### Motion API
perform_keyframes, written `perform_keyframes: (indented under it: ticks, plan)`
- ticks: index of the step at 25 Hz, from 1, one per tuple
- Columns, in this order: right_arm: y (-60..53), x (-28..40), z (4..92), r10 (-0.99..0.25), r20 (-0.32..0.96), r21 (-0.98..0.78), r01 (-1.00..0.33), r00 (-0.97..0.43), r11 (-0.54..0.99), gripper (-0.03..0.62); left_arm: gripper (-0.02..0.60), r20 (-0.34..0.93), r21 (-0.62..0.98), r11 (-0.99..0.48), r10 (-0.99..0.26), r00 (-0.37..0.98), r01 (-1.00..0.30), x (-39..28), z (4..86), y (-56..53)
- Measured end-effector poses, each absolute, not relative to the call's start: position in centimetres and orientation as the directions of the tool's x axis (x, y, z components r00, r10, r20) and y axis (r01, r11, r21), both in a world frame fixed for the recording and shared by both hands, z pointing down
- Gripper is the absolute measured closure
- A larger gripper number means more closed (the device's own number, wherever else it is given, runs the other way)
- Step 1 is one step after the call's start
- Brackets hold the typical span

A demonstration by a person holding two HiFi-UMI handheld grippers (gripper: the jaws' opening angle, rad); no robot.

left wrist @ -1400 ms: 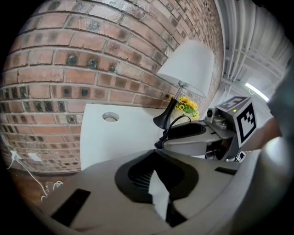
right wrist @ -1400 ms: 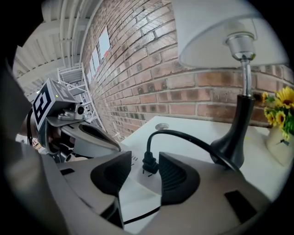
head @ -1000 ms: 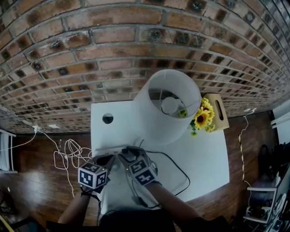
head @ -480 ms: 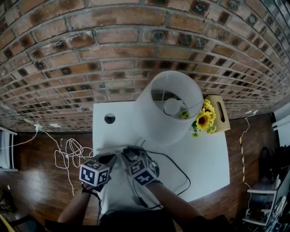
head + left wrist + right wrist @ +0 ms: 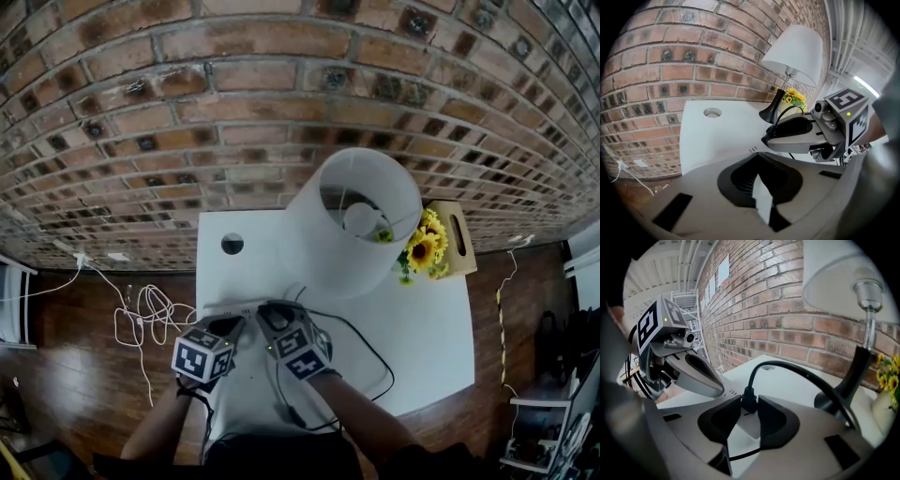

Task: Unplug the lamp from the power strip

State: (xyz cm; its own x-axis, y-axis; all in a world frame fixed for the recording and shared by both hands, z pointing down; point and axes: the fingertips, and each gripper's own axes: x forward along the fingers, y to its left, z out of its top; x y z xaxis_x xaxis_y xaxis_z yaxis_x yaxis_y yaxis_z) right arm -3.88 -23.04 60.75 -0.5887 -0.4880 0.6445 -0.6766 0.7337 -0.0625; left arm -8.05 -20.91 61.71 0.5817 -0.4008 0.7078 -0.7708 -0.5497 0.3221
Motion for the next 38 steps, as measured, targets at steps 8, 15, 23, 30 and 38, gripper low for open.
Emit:
perform_keyframes:
  ticks: [8, 15, 23, 30, 38]
  plan:
    - [-23.4, -3.8, 60.4, -0.479, 0.642, -0.133, -0.703, -0.598, 0.698, 0.496, 0.560, 0.715, 0.326, -0.548, -0.389, 0.580, -0.770, -7.9, 61.6, -21.1]
    - [-23.7, -3.2, 60.8, -0.476, 0.627, -0.228, -0.730, -0.617, 0.645, 0.496, 0.560, 0.716, 0.331, -0.550, -0.382, 0.584, -0.767, -7.6, 61.7, -21.0]
    - [-23.3, -3.9, 60.1, -0.485, 0.653, -0.081, -0.690, -0.582, 0.719, 0.507, 0.559, 0.723, 0.325, -0.548, -0.382, 0.576, -0.771, -7.6, 61.8, -21.0]
    - [-23.2, -3.9, 60.1, -0.498, 0.659, 0.015, -0.653, -0.564, 0.757, 0.508, 0.558, 0.730, 0.315, -0.546, -0.384, 0.565, -0.777, -7.6, 61.7, -21.0]
    - [-23.5, -3.8, 59.8, -0.504, 0.631, -0.110, -0.711, -0.590, 0.695, 0.510, 0.558, 0.736, 0.301, -0.557, -0.381, 0.560, -0.774, -7.6, 61.7, -21.0]
